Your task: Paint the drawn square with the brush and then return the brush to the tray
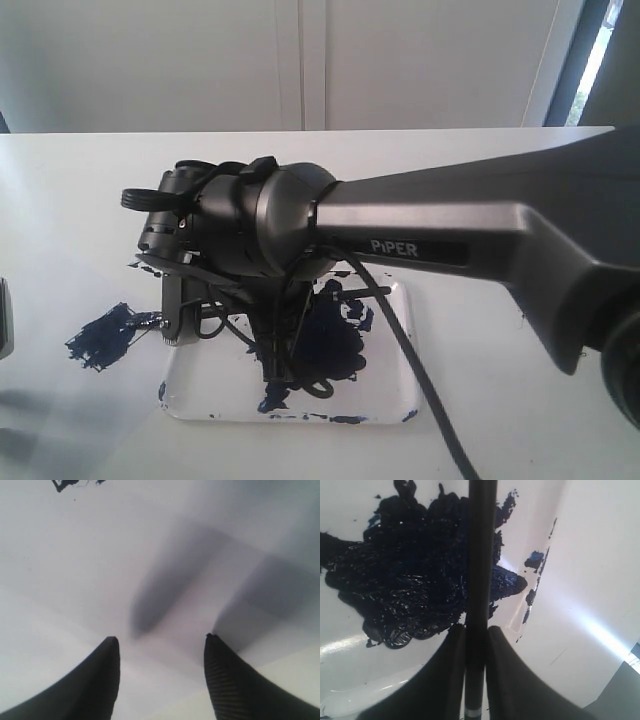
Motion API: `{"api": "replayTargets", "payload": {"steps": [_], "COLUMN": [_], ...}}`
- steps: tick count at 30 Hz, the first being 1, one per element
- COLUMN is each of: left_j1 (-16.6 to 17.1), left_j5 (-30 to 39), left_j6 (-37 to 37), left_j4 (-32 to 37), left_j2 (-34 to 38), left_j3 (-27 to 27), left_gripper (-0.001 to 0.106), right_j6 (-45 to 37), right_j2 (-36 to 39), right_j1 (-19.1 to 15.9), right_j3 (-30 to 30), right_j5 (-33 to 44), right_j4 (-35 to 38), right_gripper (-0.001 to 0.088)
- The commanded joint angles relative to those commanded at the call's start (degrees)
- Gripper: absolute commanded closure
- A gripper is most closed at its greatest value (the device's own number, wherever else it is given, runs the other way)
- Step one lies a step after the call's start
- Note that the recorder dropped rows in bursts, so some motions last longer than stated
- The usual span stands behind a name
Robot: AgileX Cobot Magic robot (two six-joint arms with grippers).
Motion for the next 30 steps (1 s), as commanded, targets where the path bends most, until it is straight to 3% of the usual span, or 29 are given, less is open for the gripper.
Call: {"api": "replayTargets", "payload": {"steps": [8,20,30], "left_j1": [0.0,0.0,0.0], "left_j5": [0.0,-0.1,-0.1], "left_j6": [0.0,0.0,-0.12], "left_j4": [0.0,0.02,-0.13], "left_j2": [0.0,0.0,0.0], "left_j3": [0.0,0.0,0.0], "left_gripper": [0.049,0.049,0.049], "right_j6": [2.13,3.43,1.54], "right_j2": [-2.08,-2.41,-2.41], "right_j1": [0.0,0.0,0.0], "right_j3": [0.0,0.0,0.0], "right_j5": [-1.36,-0.8,1.72], "right_j4": [-3.98,-3.24,2.9], "right_gripper": [0.0868,0.0868,0.0868]}}
